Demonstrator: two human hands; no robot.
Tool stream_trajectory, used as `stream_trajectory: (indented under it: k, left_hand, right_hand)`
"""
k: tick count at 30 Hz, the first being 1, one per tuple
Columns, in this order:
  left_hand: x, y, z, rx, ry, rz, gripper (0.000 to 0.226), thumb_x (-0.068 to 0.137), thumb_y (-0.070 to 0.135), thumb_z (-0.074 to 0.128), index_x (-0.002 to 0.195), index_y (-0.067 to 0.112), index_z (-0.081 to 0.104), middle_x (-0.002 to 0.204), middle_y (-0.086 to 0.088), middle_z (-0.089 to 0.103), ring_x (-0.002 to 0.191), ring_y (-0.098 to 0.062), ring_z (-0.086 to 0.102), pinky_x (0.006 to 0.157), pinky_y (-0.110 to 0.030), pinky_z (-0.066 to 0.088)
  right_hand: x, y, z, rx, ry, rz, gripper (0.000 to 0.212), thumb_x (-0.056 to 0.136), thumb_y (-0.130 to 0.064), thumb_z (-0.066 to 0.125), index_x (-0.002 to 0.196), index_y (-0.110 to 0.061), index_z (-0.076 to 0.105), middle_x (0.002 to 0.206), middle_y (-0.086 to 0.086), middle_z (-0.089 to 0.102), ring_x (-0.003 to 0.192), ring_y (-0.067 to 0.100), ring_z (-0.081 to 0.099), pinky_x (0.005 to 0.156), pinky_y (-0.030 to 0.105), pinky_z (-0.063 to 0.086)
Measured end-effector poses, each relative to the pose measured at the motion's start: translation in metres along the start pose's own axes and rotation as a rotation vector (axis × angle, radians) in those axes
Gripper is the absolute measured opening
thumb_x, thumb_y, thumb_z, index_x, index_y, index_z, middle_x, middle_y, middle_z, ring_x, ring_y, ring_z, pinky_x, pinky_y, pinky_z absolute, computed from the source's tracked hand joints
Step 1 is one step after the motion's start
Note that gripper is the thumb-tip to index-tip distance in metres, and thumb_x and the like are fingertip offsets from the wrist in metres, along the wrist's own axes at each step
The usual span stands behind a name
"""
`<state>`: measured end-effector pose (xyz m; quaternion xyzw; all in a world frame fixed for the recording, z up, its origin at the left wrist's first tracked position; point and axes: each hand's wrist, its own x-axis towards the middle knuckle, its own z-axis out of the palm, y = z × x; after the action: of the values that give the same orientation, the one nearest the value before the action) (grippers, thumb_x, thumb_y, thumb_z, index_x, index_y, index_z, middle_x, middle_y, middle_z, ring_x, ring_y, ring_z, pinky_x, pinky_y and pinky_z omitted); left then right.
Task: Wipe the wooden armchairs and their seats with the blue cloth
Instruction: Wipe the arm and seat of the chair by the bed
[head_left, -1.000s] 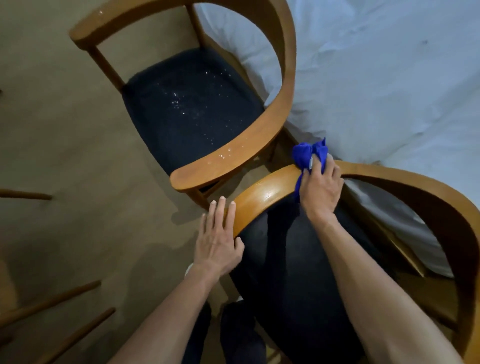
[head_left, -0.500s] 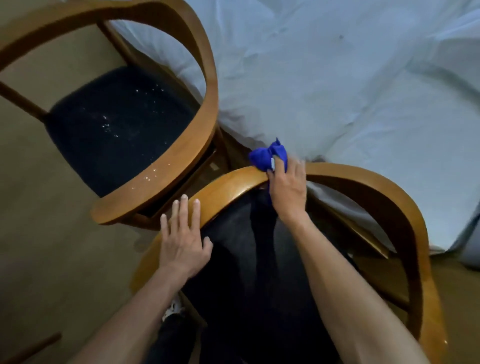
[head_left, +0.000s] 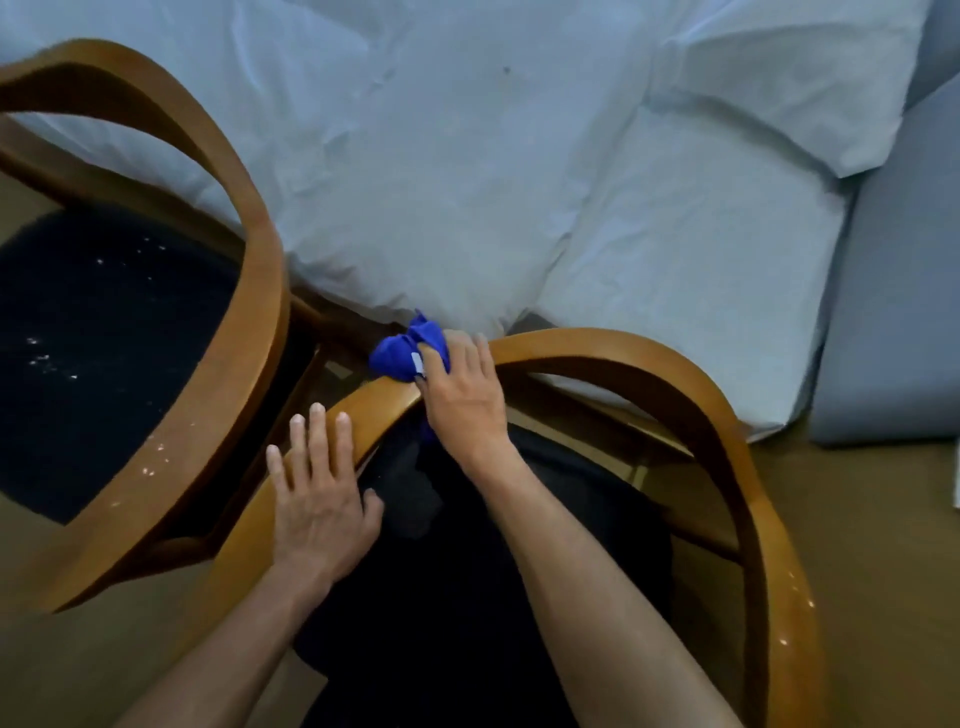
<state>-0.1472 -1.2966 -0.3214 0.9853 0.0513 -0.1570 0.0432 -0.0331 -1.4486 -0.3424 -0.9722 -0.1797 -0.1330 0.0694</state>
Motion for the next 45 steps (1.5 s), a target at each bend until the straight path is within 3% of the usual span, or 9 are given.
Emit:
stream_trajectory:
  k: [4,9,15,21,28,30,35,43,45]
  left_hand:
    - [0.033,0.023,-0.006,0.047,0.017,0.138,0.087,0.073,0.042,0.038,0.148,0.0,0.023,0.154,-0.027,0.017,0.141,-0.044,0.017,0.106,-0.068,0.018]
    - [0.07,0.077,-0.017,0.097,-0.006,0.287,0.087,0.079,0.042,0.053,0.15,0.003,0.019,0.156,-0.023,0.013,0.144,-0.041,0.012,0.105,-0.071,0.015]
    - [0.093,0.163,-0.029,0.036,0.022,0.443,0.095,0.079,0.041,0.056,0.15,0.002,0.005,0.156,-0.026,0.008,0.142,-0.046,0.011,0.105,-0.073,0.018]
    - [0.095,0.247,-0.041,0.106,0.125,0.683,0.092,0.081,0.045,0.048,0.152,0.011,0.0,0.158,-0.021,-0.003,0.144,-0.045,-0.002,0.106,-0.072,0.005]
    - [0.078,0.301,-0.038,0.273,0.121,0.79,0.1,0.073,0.044,0.058,0.153,0.015,0.007,0.159,-0.018,0.001,0.143,-0.047,-0.004,0.103,-0.075,0.002]
    - [0.078,0.301,-0.039,0.317,0.114,0.781,0.103,0.073,0.048,0.06,0.153,0.017,0.001,0.159,-0.018,-0.006,0.142,-0.047,-0.01,0.103,-0.076,0.001]
    - [0.069,0.313,-0.039,0.418,0.111,0.934,0.099,0.077,0.047,0.057,0.153,0.022,0.0,0.16,-0.013,-0.006,0.142,-0.046,-0.012,0.106,-0.071,-0.005]
    - [0.044,0.334,-0.027,0.547,0.067,1.041,0.093,0.085,0.053,0.049,0.151,0.028,-0.01,0.157,-0.014,-0.02,0.138,-0.048,-0.024,0.106,-0.069,-0.01]
    - [0.044,0.333,-0.027,0.581,0.069,1.051,0.093,0.085,0.054,0.049,0.151,0.029,-0.012,0.157,-0.014,-0.022,0.138,-0.048,-0.024,0.106,-0.069,-0.009]
  right_hand:
    - [-0.001,0.088,-0.026,-0.185,0.031,0.19,0.029,0.091,-0.017,0.057,0.118,-0.007,0.059,0.118,0.02,0.057,0.114,0.035,0.052,0.109,0.051,0.032]
    - [-0.029,0.147,-0.075,-0.005,0.121,0.532,0.035,0.094,-0.025,0.048,0.124,-0.007,0.053,0.123,0.016,0.052,0.11,0.029,0.051,0.097,0.041,0.044]
    - [-0.147,0.209,-0.091,0.087,0.058,1.184,0.04,0.098,-0.027,0.045,0.129,-0.002,0.048,0.123,0.022,0.049,0.111,0.036,0.051,0.096,0.043,0.042]
    - [-0.151,0.207,-0.086,0.07,0.121,1.29,0.033,0.095,-0.02,0.051,0.117,0.005,0.054,0.12,0.03,0.052,0.109,0.045,0.051,0.095,0.046,0.039]
    - [-0.118,0.206,-0.084,0.04,0.129,0.975,0.04,0.091,-0.02,0.056,0.122,0.004,0.055,0.139,0.029,0.043,0.126,0.04,0.045,0.106,0.048,0.039]
    - [-0.155,0.218,-0.087,0.057,0.026,1.112,0.038,0.09,-0.016,0.058,0.121,0.006,0.055,0.145,0.028,0.036,0.132,0.039,0.04,0.111,0.046,0.031]
    - [-0.26,0.199,-0.095,-0.155,0.038,1.312,0.041,0.083,-0.003,0.067,0.12,0.012,0.056,0.133,0.031,0.049,0.121,0.041,0.052,0.098,0.048,0.046]
    - [-0.322,0.124,-0.139,-0.096,0.141,1.738,0.045,0.092,-0.014,0.056,0.132,0.005,0.047,0.137,0.026,0.046,0.124,0.038,0.046,0.1,0.049,0.042]
    - [-0.296,0.142,-0.13,-0.11,0.172,1.664,0.048,0.095,-0.027,0.049,0.136,-0.001,0.046,0.138,0.022,0.047,0.126,0.035,0.046,0.1,0.049,0.042]
